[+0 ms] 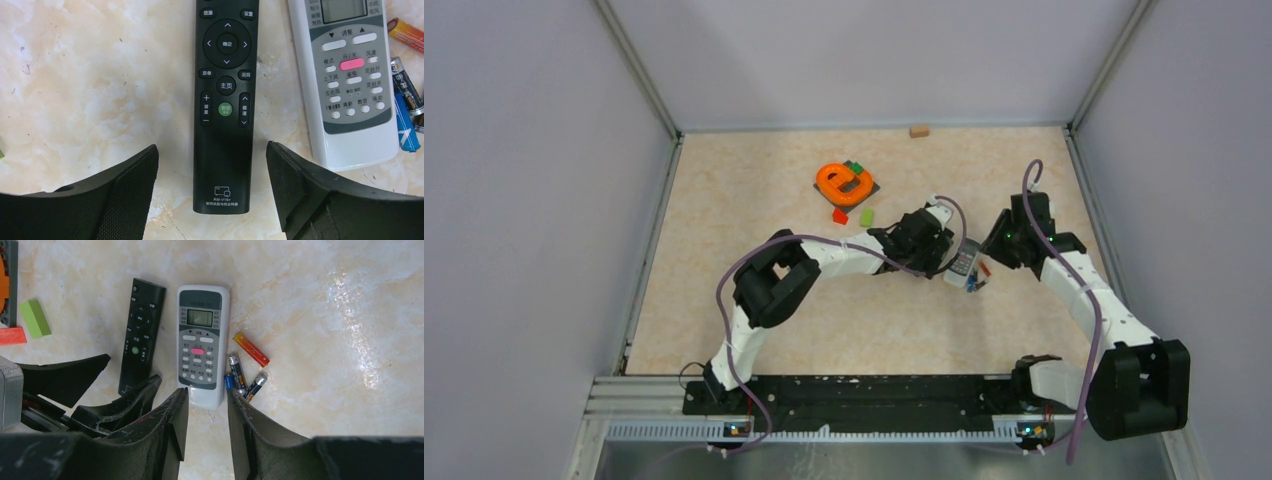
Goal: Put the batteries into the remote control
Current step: Pick up the remote control from the center of the board.
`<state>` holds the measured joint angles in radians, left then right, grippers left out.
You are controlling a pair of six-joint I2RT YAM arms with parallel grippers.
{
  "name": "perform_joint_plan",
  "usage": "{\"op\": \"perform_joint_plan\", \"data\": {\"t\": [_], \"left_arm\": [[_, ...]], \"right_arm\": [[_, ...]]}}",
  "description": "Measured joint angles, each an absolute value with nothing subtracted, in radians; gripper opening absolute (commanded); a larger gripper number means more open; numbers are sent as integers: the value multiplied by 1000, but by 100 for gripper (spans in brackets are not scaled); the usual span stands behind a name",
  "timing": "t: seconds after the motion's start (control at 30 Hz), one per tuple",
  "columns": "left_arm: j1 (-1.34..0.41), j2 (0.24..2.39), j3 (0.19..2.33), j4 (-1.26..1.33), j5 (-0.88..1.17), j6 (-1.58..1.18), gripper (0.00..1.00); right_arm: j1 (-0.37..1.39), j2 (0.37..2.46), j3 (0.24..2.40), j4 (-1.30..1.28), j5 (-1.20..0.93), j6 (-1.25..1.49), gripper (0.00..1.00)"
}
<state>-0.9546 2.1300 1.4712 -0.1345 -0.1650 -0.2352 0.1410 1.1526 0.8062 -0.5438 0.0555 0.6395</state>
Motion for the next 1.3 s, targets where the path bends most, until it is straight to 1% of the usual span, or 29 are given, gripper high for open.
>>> {"op": "perform_joint_plan", "data": {"t": [0.07,0.13,0.27,0.33,0.37,0.4,0.47,0.53,0.6,0.73,0.83,0.93,1.03,1.13,1.23,1.27,1.3], "left_arm": [[-955,2130,1471,-135,-156,-224,79],[-954,2130,1471,-133,-146,-214,72],[-955,2130,1471,-134,-147,-203,52],[-955,2130,1471,-135,-147,-200,48],[-955,2131,1471,-134,-149,-197,43],[-955,2131,1471,-134,-151,-194,36],[-955,2132,1471,-134,-149,-195,25],[-956,2132,1469,-133,-149,-201,19],[-956,2129,1461,-124,-147,-207,17],[-937,2099,1418,-104,-103,-230,17],[-900,2047,1357,-110,4,-274,18],[-840,1976,1263,-109,124,-334,18],[-786,1917,1179,-104,230,-400,17],[-748,1884,1121,-85,327,-469,16],[-723,1868,1076,-45,425,-550,15],[-715,1864,1065,-33,455,-577,15],[-708,1861,1055,-21,480,-602,15]], "right_arm": [[141,1153,801,-542,55,640,36],[141,1153,796,-540,53,640,36],[141,1153,791,-539,51,640,36],[141,1153,791,-538,51,640,36],[141,1153,789,-538,51,640,36],[141,1153,788,-537,50,640,36],[141,1153,783,-535,46,641,36],[141,1153,778,-532,39,641,37],[140,1153,776,-524,29,645,37],[139,1153,757,-484,-28,647,43],[138,1155,728,-435,-92,647,54],[142,1163,648,-305,-226,688,69],[186,1172,574,-193,-289,750,78],[268,1178,540,-100,-308,815,80],[325,1193,503,51,-319,900,80],[333,1201,488,100,-318,931,78],[336,1210,475,136,-317,959,74]]}}
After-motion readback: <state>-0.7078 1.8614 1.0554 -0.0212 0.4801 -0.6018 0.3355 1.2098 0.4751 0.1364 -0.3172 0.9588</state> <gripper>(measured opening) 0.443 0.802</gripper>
